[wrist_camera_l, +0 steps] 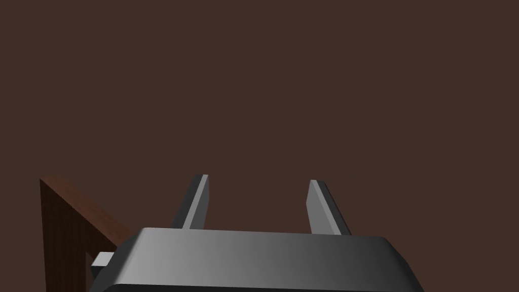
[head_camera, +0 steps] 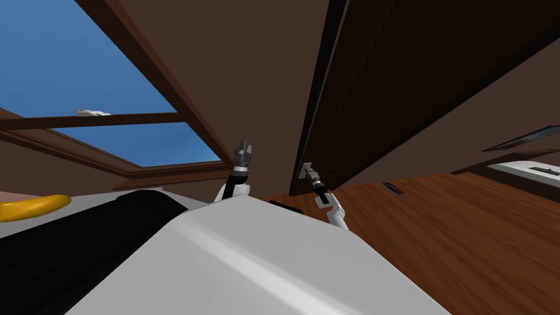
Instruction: Pull the door open
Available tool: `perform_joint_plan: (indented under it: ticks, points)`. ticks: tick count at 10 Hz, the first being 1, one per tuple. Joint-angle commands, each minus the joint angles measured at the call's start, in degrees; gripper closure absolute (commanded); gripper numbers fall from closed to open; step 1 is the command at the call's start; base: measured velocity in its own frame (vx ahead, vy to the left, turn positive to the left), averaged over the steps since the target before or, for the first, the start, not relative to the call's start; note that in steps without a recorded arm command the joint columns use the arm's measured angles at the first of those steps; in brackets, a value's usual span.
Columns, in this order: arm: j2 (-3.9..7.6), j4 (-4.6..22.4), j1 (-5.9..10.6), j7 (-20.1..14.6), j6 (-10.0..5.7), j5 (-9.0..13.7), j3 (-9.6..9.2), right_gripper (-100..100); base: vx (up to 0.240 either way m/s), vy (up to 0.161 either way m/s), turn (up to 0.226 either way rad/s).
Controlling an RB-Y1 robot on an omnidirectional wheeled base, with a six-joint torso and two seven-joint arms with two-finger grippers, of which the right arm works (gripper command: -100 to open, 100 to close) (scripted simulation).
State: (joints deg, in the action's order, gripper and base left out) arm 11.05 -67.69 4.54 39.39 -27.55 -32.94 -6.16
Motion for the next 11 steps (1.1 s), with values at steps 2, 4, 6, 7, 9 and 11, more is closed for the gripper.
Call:
perform_joint_plan:
  ticks: [2,4,6,7,9,11]
  points:
    - [-0.08,0.64,0.28,-3.91,-0.14,2.26,-0.47,100,-0.076,-0.046,0.109]
    - [0.08,1.23,0.71,-7.05,-0.13,4.48,-0.56,100,-0.074,-0.063,0.148]
    - [0.17,1.53,0.93,-9.44,-0.12,5.61,-0.6,100,-0.049,-0.038,0.068]
    - [0.27,1.89,1.21,-11.13,-0.11,7.0,-0.66,100,-0.076,-0.052,0.157]
    - [0.37,2.26,1.48,-13.74,-0.1,8.4,-0.71,100,-0.051,-0.043,0.062]
    - [0.47,2.63,1.75,-15.9,-0.09,9.8,-0.77,100,-0.068,-0.043,0.112]
